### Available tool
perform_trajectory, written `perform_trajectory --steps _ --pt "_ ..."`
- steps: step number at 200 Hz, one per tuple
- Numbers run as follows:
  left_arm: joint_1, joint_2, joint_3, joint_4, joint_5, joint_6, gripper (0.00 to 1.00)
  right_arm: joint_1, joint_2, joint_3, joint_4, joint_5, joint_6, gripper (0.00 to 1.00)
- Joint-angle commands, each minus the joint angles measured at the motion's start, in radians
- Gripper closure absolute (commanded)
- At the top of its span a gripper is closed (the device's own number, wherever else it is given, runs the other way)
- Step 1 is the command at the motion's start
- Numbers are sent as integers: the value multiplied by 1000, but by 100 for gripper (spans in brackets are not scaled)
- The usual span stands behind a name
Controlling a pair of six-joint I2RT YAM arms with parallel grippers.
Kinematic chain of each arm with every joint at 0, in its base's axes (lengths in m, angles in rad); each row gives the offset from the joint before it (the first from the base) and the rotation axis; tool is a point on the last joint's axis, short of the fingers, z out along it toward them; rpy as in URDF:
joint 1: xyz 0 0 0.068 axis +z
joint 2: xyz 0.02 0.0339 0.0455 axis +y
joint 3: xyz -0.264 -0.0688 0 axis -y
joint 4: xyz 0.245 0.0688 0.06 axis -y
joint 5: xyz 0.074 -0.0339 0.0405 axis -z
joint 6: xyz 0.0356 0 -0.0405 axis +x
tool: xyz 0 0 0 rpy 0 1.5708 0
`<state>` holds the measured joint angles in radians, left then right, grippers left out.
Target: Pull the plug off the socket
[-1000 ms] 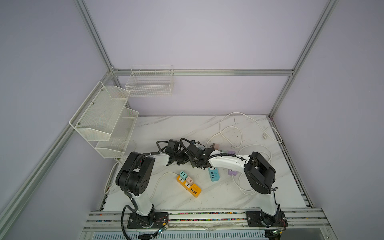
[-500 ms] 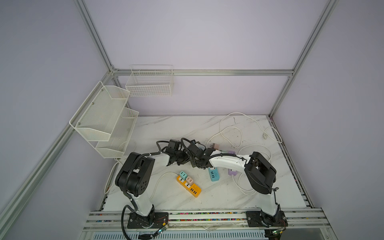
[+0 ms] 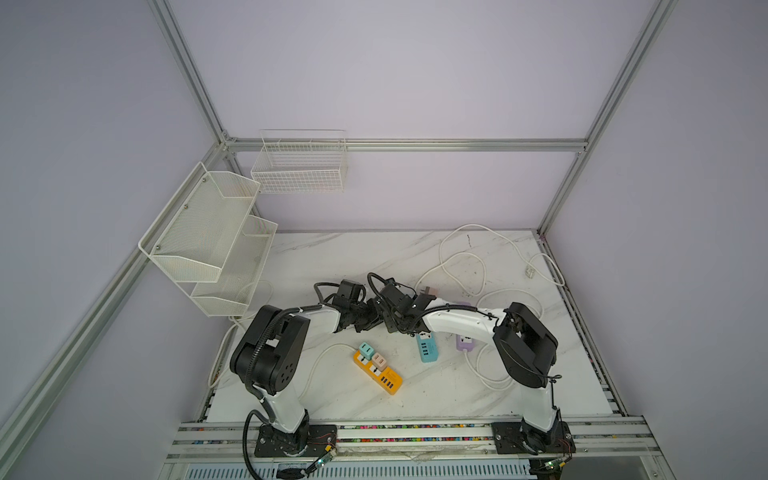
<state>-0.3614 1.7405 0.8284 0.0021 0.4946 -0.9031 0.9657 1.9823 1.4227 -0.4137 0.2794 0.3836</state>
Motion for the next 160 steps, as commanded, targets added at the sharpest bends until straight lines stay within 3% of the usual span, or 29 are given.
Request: perform_trajectory --steps 1,59,119,160 --pt "-11 16 -38 -99 -38 -8 67 42 -8 46 37 -4 10 78" --pt "-10 -13 16 -61 17 -23 65 22 -56 -17 77 -53 -14 77" --pt "0 -42 46 -35 22 -48 57 -18 -82 -42 94 -155 59 78" --pt "15 -82 -10 118 47 -108 53 -53 -111 -42 93 -245 63 78"
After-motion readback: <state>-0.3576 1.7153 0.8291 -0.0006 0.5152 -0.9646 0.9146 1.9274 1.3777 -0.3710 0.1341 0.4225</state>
